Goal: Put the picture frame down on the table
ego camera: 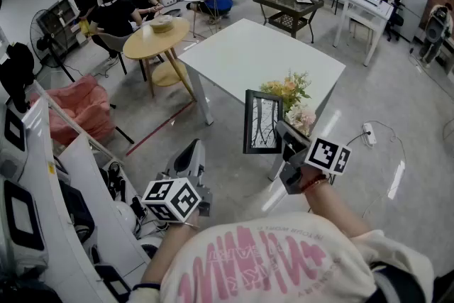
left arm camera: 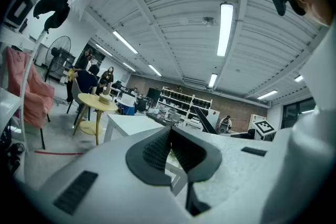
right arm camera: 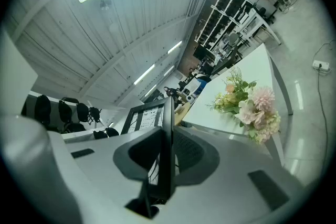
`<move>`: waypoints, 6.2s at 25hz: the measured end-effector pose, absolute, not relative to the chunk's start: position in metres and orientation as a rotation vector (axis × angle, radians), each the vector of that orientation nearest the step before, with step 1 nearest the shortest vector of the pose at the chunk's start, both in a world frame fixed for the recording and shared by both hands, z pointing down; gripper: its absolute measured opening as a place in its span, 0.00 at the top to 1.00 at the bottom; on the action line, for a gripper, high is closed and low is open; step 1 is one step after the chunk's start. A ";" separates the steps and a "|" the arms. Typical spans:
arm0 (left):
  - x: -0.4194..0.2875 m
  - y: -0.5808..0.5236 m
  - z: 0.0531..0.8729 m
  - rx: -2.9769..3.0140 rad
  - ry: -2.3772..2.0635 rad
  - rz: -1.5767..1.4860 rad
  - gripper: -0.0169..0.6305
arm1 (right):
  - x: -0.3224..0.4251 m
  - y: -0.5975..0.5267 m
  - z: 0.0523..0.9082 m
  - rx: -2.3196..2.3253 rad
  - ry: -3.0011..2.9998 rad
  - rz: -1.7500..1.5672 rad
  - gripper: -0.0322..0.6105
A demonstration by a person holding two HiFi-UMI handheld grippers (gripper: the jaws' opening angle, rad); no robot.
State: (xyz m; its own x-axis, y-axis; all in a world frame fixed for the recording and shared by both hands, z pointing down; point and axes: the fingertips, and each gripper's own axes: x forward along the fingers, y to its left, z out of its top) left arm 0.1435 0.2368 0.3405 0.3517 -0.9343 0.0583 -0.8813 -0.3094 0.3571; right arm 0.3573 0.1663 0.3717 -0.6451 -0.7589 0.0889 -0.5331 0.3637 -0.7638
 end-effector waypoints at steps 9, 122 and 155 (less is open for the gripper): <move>0.148 0.234 0.345 2.277 -1.597 -0.249 0.97 | 0.365 0.166 0.380 -1.177 2.367 -1.164 0.83; -0.191 -0.291 0.433 2.354 -1.105 -0.099 0.97 | 0.069 -0.305 0.512 -1.654 1.817 -1.405 0.83; -0.209 -0.371 0.482 2.081 -1.346 -0.093 0.97 | 0.058 -0.436 0.588 -1.685 2.068 -1.658 0.83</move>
State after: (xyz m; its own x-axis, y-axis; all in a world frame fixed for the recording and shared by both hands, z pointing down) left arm -0.2092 -0.3709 0.4818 0.4702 -0.8380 0.2770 -0.7917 -0.2618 0.5520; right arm 0.0583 -0.4359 0.5878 -0.4246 -0.7067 0.5659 -0.7060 -0.1328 -0.6956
